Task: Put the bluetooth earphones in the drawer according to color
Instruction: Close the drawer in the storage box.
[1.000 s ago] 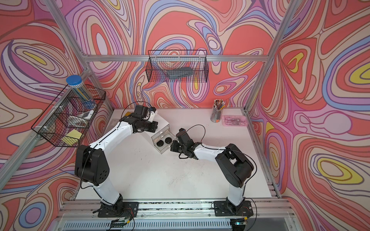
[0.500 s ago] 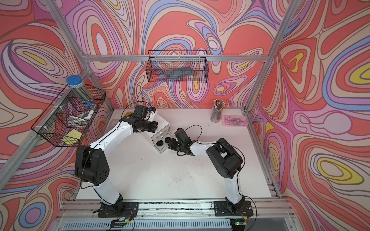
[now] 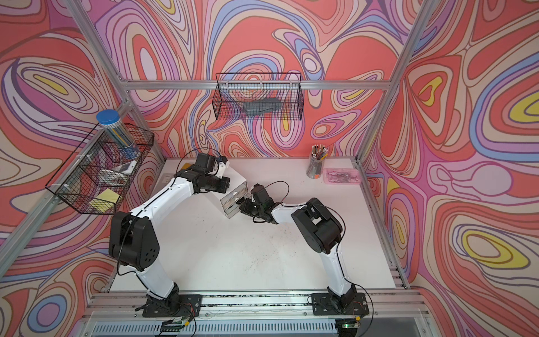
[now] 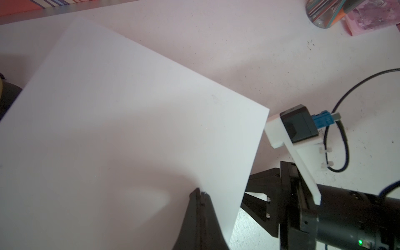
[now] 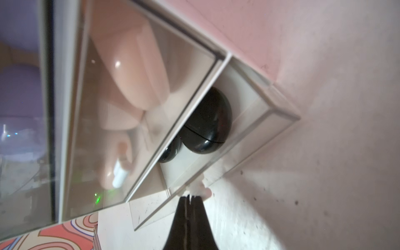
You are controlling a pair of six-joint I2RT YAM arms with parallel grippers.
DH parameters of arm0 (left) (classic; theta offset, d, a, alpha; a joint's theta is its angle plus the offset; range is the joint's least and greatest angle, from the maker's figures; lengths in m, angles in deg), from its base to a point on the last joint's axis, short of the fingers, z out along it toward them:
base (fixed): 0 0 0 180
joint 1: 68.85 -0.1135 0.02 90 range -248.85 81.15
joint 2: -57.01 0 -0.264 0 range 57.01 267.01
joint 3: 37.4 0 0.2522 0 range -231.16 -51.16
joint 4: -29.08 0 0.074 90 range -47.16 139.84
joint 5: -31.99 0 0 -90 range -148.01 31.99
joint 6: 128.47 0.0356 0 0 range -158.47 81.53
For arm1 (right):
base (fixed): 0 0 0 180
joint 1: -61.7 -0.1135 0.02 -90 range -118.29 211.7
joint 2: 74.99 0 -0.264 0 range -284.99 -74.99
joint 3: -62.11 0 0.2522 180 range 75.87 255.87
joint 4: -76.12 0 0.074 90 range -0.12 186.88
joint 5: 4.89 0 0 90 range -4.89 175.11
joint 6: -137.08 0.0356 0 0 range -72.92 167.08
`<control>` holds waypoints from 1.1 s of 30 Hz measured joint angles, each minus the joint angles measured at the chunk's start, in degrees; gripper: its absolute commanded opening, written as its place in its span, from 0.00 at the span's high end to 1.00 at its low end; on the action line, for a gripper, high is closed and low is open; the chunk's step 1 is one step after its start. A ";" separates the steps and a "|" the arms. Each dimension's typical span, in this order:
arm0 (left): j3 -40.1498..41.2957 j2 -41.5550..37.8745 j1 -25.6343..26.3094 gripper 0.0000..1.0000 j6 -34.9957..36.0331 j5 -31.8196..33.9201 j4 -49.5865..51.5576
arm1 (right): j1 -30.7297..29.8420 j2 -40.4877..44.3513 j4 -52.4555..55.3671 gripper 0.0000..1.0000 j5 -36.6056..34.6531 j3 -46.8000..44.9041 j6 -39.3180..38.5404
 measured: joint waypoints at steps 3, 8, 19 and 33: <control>0.00 0.00 0.00 1.00 0.00 0.00 0.00 | 0.02 -0.94 -0.55 1.00 0.15 1.05 0.57; 0.00 0.00 0.00 1.00 0.00 0.00 0.00 | 0.07 -2.14 -1.70 1.00 0.37 2.14 1.27; 0.00 0.00 0.00 1.00 0.00 0.00 0.00 | 0.24 -3.48 -3.37 1.00 1.33 3.43 2.10; 0.00 0.00 0.00 1.00 0.00 0.00 0.00 | 0.94 -4.42 -2.60 1.00 4.15 4.68 2.49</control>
